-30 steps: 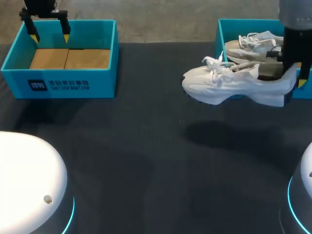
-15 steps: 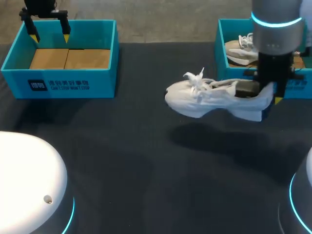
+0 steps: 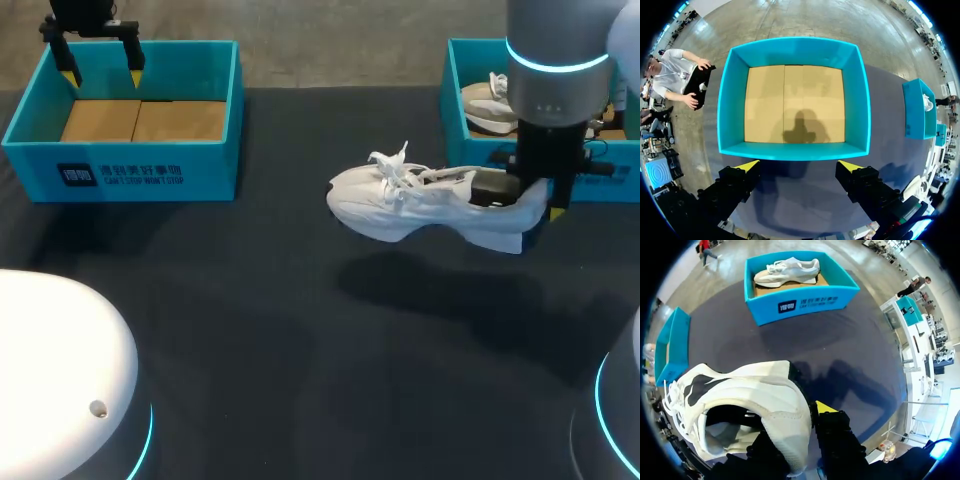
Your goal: Take the shoe out of the shoebox, open the shoe tongue, remove and reinsert the insole, then place the shoe into the shoebox
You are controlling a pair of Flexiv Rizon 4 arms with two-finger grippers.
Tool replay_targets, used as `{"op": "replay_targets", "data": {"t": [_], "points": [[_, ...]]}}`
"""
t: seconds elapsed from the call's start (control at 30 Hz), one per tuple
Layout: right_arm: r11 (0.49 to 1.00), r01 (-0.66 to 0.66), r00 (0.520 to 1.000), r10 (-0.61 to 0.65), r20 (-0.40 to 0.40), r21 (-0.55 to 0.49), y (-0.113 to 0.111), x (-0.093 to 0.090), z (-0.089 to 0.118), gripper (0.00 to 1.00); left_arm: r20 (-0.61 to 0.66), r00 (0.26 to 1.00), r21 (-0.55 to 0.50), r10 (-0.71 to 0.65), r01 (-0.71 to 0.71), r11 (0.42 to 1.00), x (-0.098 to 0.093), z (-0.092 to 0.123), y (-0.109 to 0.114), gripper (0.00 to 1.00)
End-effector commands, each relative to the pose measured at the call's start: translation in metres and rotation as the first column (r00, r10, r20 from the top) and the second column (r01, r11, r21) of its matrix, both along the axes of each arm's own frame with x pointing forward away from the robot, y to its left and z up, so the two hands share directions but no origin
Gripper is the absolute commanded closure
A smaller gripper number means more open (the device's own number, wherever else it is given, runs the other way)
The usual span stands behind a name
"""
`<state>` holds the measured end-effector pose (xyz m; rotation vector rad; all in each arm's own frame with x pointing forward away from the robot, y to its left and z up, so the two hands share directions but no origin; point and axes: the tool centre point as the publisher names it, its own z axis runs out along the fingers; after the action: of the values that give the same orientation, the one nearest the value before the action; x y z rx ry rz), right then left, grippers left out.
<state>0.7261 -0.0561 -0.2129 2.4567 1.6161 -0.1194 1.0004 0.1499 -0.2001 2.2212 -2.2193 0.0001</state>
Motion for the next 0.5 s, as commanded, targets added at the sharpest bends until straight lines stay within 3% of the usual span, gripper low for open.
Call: {"op": "replay_targets", "data": {"t": [0.03,0.27,0.5], "points": [[1.0,-0.001,1.0,0.001,0.003,0.004,-0.001,0.0,0.0,1.0,0.0,1.0,0.001,0.0,0.0,1.0,0.0,0.0,0.0,0.0],[0.996,-0.036,0.999,0.036,-0.012,-0.082,0.021,-0.009,-0.005,1.0,0.0,1.0,0.001,0.0,0.0,1.0,0.0,0.0,0.0,0.0],[0.995,-0.055,0.998,0.056,0.009,-0.083,0.037,-0.02,-0.009,1.0,0.0,1.0,0.001,0.0,0.0,1.0,0.0,0.0,0.0,0.0]]}}
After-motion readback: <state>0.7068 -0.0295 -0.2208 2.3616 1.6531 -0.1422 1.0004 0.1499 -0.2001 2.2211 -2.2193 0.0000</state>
